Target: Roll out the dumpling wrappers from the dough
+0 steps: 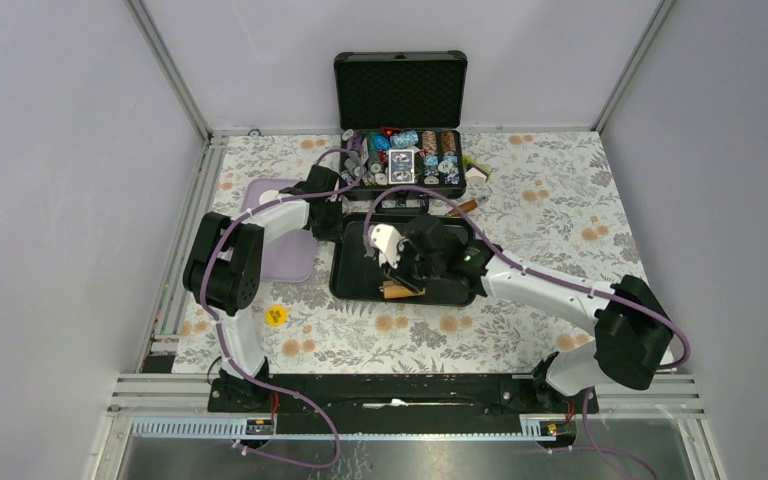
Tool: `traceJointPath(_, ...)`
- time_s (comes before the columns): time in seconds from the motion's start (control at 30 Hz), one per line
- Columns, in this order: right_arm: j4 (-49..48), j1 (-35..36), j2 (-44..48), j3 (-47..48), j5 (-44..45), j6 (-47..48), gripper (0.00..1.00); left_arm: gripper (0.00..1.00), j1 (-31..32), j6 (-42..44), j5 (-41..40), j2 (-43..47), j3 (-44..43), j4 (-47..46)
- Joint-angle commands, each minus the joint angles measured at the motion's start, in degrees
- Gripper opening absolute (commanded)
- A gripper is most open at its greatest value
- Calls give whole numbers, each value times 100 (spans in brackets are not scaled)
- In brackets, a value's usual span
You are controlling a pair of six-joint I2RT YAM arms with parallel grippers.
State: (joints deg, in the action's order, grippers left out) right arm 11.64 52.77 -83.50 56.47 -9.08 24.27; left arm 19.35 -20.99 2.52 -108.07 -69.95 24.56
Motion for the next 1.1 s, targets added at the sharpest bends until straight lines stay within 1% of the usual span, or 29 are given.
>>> traceJointPath(0.0,682,-483,81,547,259,-951,0,0,-2,78,-449,-71,173,164)
traceJointPath(0.13,107,-687,102,991,835,-1033,0,0,-2,78,-446,-60,179,159)
traceJointPath(0.27,-275,-689,-228,1206,1210,-1055,0,0,-2,70,-438,-56,186,147)
traceJointPath(0.37,-746,-689,-555,1104,1336,-1003,0,0,-2,69,-437,-61,181,148)
traceJointPath(0.5,-819,-689,-1064,1054,1312,-1078,0,0,-2,69,-437,-56,186,140)
traceJointPath(0.6,-619,-689,-1325,905,1191,-1140,0,0,-2,78,-428,-30,211,116)
traceJointPath(0.73,-25,-687,-1551,792,934,-1360,0,0,-2,78,-428,-25,214,103)
traceJointPath(1.07,868,-681,-1791,594,109,-1649,0,0,-2,71,-437,36,297,23)
